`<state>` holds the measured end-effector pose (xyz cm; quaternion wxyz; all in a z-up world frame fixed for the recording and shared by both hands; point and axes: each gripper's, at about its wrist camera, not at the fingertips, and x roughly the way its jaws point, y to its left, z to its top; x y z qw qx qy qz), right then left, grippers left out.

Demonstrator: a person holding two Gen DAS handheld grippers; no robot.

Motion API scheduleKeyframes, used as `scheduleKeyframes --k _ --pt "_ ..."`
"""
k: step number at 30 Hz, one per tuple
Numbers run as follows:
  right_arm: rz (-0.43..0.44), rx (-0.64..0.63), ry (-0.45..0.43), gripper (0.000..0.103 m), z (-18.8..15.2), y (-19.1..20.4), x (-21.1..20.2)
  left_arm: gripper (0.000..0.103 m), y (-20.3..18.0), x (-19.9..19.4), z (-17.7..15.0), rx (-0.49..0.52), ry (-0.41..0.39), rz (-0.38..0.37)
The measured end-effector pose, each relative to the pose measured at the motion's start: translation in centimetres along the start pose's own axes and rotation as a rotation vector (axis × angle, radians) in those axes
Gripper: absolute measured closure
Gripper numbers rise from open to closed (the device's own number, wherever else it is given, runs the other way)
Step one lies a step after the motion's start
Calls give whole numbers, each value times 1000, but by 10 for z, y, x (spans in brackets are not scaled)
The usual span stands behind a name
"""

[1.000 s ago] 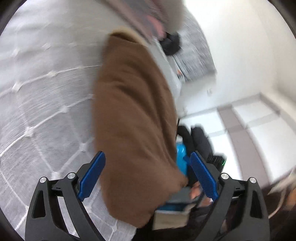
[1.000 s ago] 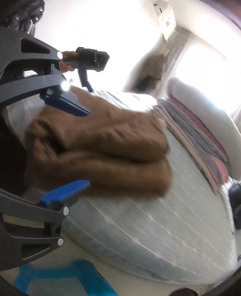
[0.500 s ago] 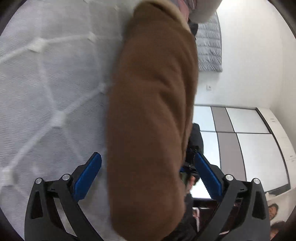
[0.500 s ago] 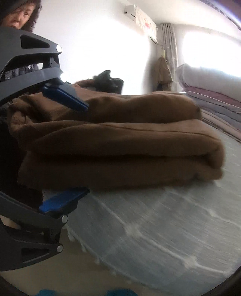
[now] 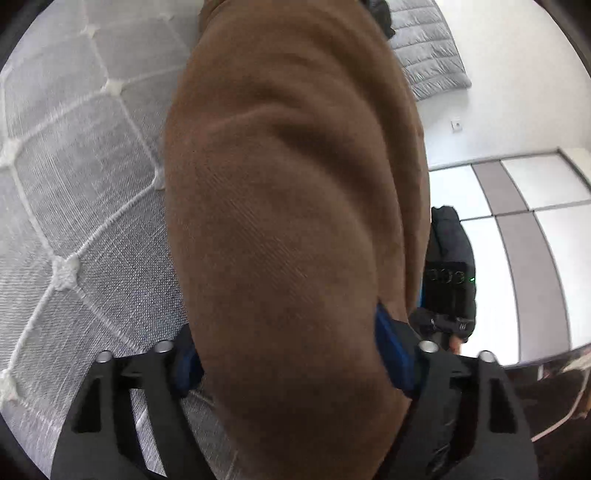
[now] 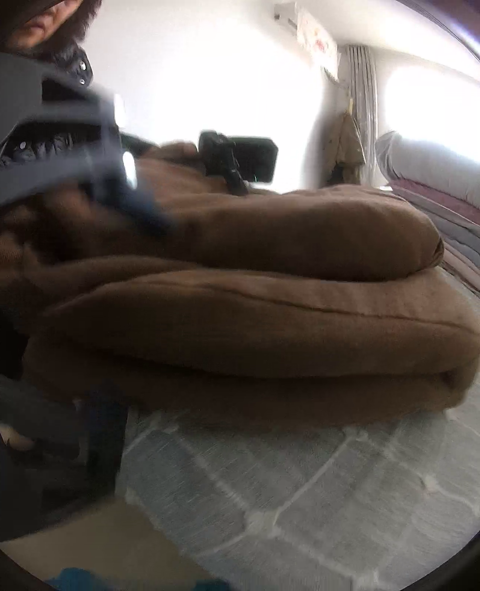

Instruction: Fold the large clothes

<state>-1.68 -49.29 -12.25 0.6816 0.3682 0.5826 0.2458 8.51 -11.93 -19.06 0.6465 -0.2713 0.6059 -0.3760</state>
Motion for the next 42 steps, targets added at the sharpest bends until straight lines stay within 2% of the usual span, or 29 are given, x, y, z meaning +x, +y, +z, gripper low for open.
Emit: scheduleKeyframes --k 1,5,10,14,18,24,28,31,33,34,35,36,37,39,41,42 --pt "2 18 -15 72 0 0 -4 39 -3 -1 -1 8 1 23" --pt "-40 11 -62 78 -4 10 -8 47 -22 -3 4 43 -19 79" --pt "36 -63 -114 82 -13 42 -25 52 -55 -22 1 131 -98 97" --pt "91 -147 -161 82 -1 79 -27 53 -69 -45 18 166 -137 73" --pt "131 -240 -208 82 28 122 -25 54 -72 -85 40 181 -210 60" --pt "179 -348 -197 82 65 185 21 54 -55 -171 68 207 -336 94" --pt "247 -369 -165 82 88 213 80 54 -26 -233 84 219 -416 148" --pt "240 -381 -132 82 103 218 146 53 29 -271 98 217 -433 195" --pt "226 -338 -84 82 110 209 197 53 85 -286 109 163 -399 218" --pt "179 -285 -27 80 114 190 237 52 104 -286 113 135 -376 235" --pt "146 -255 12 78 115 176 259 51 141 -282 117 65 -336 275" --pt "162 -195 50 69 114 157 279 49 174 -274 118 -13 -297 285" --pt "222 -149 56 62 112 145 285 46 198 -271 115 -60 -274 267" --pt "275 -124 52 59 109 135 278 44 209 -283 104 -30 -330 194" --pt "287 -100 34 43 103 126 260 41 208 -291 99 -18 -340 177" --pt "253 -87 9 30 100 120 248 40 209 -293 100 -18 -329 156"
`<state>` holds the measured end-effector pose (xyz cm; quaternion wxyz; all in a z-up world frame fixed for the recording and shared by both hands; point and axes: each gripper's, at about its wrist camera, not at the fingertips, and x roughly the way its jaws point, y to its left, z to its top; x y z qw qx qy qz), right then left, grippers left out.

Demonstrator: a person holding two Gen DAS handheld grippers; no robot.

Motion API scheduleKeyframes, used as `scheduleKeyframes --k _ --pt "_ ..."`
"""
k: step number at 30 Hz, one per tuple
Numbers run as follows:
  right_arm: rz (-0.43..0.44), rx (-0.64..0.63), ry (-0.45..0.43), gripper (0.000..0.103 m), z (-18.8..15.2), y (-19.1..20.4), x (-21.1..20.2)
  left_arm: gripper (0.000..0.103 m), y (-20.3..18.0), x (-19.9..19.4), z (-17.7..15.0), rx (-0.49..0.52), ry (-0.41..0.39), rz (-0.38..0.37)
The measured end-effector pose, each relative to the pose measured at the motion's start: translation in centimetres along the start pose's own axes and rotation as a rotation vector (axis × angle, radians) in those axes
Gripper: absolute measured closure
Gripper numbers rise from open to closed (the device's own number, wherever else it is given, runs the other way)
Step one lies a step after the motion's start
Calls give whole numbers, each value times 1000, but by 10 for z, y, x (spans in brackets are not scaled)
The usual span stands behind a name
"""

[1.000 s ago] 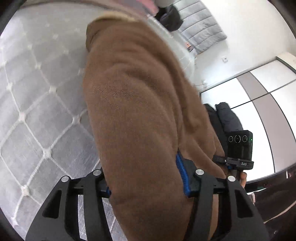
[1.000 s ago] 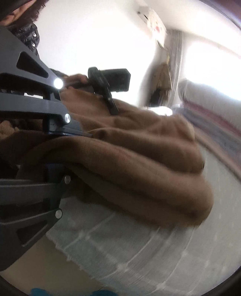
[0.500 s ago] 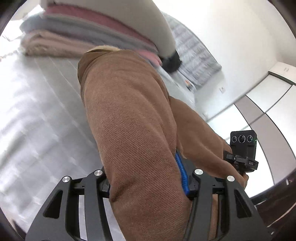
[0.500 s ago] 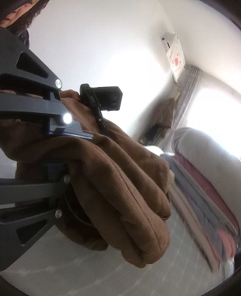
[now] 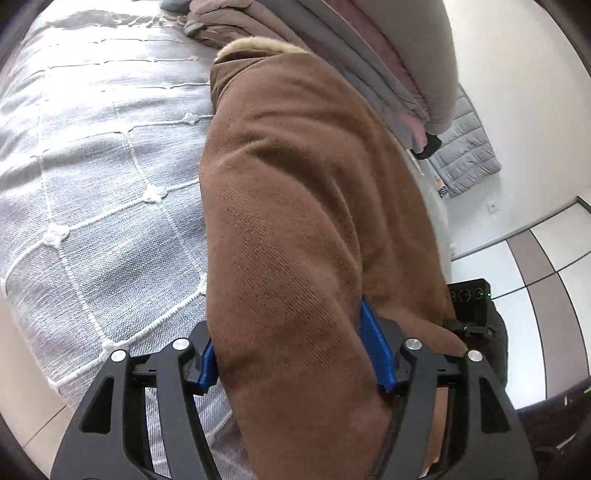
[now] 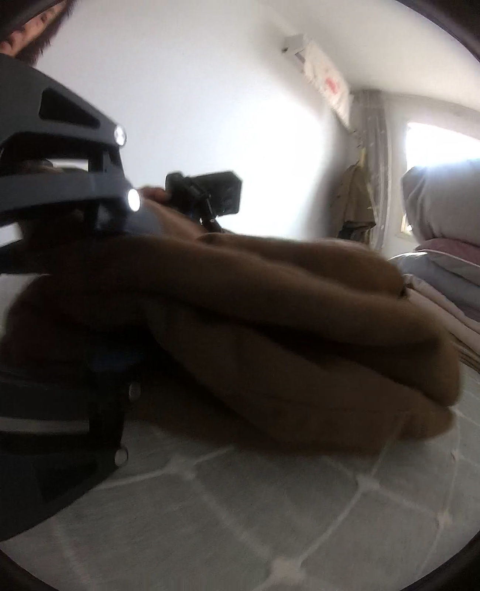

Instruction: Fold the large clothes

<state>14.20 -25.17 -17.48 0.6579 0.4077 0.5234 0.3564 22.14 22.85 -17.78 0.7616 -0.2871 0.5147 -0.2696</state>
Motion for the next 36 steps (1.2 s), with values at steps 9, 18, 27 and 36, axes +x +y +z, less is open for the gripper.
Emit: scheduleKeyframes --k 9,18,27,36 --pt "-640 -159 -263 15 -50 74 -82 23 1 -112 -29 31 -340 415" --pt "-982 -433 -396 15 -146 176 -20 10 -109 -81 -107 208 -217 526" --pt "-1108 -459 -562 10 -172 249 9 10 -157 -67 -143 222 -189 598" --pt "-1116 -379 -356 7 -148 243 58 10 -185 -77 -137 221 -235 652"
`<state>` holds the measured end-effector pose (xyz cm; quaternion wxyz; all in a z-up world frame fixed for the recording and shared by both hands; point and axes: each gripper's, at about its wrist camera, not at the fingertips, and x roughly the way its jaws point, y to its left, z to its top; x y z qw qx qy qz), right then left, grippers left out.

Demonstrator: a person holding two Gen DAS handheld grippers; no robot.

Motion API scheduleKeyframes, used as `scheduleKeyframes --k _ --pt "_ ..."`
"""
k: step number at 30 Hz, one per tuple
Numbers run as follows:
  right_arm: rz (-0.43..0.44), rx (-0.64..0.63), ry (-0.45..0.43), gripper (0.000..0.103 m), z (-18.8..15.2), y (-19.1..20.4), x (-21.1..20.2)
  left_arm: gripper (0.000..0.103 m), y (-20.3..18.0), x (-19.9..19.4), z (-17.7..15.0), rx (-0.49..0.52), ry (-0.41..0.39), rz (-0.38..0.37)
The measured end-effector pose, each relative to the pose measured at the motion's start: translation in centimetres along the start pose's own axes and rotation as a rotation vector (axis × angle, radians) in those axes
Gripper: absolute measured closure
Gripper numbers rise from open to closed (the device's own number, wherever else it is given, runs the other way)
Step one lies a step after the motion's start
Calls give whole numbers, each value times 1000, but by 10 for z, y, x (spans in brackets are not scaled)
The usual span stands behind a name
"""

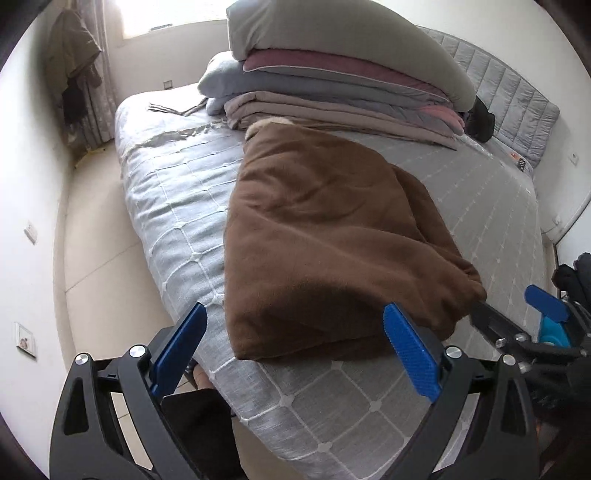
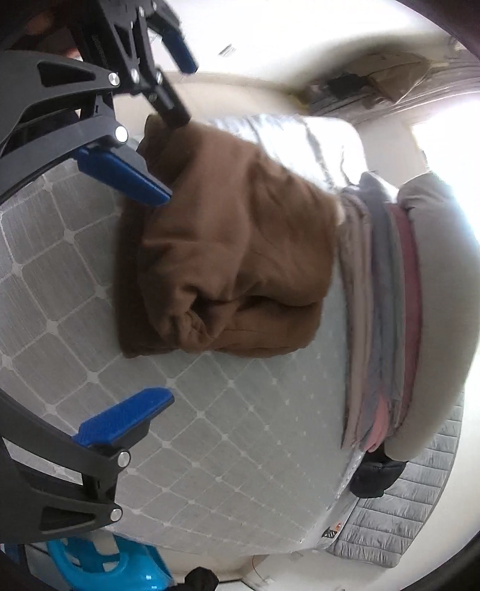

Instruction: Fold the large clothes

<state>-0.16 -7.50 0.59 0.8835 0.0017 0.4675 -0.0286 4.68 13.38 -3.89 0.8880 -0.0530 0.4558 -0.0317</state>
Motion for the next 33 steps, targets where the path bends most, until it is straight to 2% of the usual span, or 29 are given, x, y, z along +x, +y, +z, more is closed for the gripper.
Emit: scheduleKeyframes --k 2,4,7,18,33 --pt "-9 13 25 7 2 2 7 10 -1 5 4 -1 42 34" --pt "-79 -3 54 7 4 8 14 10 -1 6 4 0 38 30" --pt "-117 -20 33 7 3 15 14 10 -6 3 3 18 18 55" --pt "-79 4 73 7 -1 14 22 10 -7 5 0 39 27 52" --pt "-42 16 83 7 -1 20 27 10 -4 10 0 48 23 55"
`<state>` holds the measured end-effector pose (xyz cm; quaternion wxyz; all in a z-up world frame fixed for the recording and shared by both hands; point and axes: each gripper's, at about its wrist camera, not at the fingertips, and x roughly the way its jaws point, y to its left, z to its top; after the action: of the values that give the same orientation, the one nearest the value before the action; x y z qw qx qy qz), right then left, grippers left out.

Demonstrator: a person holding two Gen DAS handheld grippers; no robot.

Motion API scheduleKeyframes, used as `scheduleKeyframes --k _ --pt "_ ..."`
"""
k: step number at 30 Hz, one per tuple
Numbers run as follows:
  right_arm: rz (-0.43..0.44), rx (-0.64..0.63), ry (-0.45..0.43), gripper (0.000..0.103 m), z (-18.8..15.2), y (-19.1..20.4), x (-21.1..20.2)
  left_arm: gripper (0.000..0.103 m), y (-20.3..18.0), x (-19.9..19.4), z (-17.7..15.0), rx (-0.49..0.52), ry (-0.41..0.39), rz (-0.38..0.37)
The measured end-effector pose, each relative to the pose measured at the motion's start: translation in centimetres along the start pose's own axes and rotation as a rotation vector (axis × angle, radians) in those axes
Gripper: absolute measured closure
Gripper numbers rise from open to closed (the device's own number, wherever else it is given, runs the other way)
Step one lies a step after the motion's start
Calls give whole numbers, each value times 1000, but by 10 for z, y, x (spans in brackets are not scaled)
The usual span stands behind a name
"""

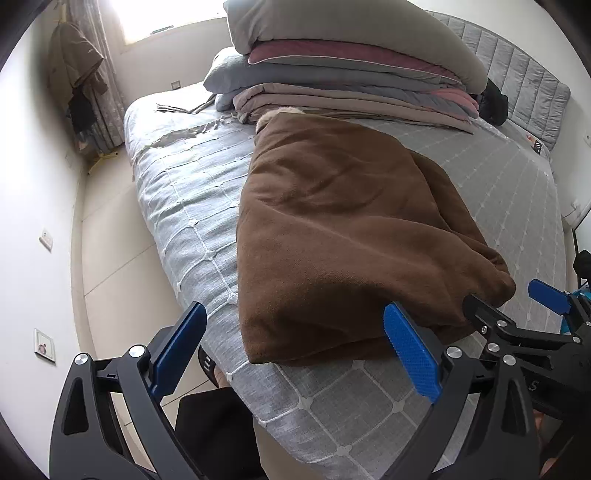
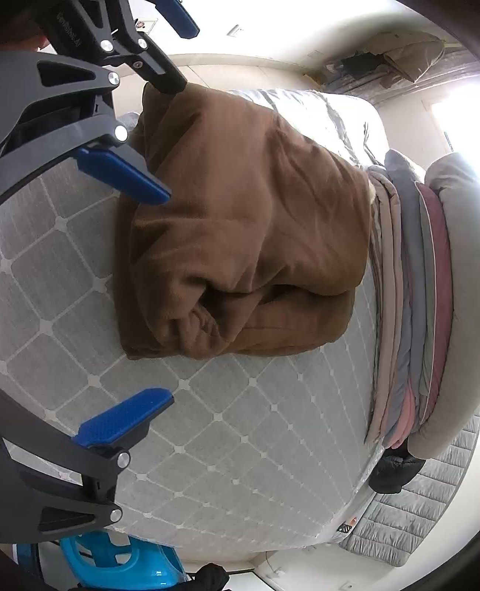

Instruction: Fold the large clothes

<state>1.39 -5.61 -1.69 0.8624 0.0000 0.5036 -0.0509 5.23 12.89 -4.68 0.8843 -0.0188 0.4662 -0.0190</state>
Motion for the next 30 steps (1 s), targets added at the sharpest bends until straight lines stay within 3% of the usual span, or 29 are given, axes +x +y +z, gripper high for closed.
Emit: scheduleKeyframes --k 26,30 --pt "21 5 13 7 0 4 2 10 -5 3 0 3 7 -2" --pt "23 4 6 7 0 3 0 10 -7 -3 0 14 -29 6"
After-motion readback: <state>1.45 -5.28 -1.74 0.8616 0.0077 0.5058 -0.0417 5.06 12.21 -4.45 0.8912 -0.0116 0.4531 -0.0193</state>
